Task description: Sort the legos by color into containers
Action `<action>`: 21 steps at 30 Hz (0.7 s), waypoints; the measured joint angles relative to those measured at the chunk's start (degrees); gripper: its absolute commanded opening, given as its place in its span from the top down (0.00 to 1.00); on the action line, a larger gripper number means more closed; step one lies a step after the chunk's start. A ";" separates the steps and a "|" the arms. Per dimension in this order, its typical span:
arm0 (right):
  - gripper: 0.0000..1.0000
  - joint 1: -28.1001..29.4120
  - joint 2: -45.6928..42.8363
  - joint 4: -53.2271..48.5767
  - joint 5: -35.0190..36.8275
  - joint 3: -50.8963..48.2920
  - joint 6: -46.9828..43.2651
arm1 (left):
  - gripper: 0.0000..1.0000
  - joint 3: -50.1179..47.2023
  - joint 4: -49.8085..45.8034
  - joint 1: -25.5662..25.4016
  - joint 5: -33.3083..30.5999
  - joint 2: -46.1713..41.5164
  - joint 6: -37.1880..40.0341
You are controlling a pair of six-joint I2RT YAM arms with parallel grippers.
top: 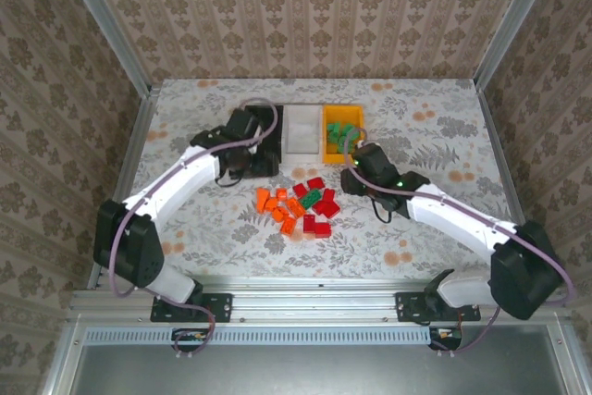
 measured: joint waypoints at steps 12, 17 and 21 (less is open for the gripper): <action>0.47 -3.37 -2.19 10.12 -2.97 -9.44 -0.96 | 0.34 -3.48 1.81 -4.15 -4.79 4.22 4.17; 0.47 -3.37 -4.31 13.11 -2.86 -12.96 -0.52 | 0.36 -3.74 3.98 -4.15 -5.38 9.77 4.33; 0.47 -3.37 -4.83 13.92 -2.05 -13.49 -0.52 | 0.41 -3.80 6.40 -4.11 -5.68 10.62 4.35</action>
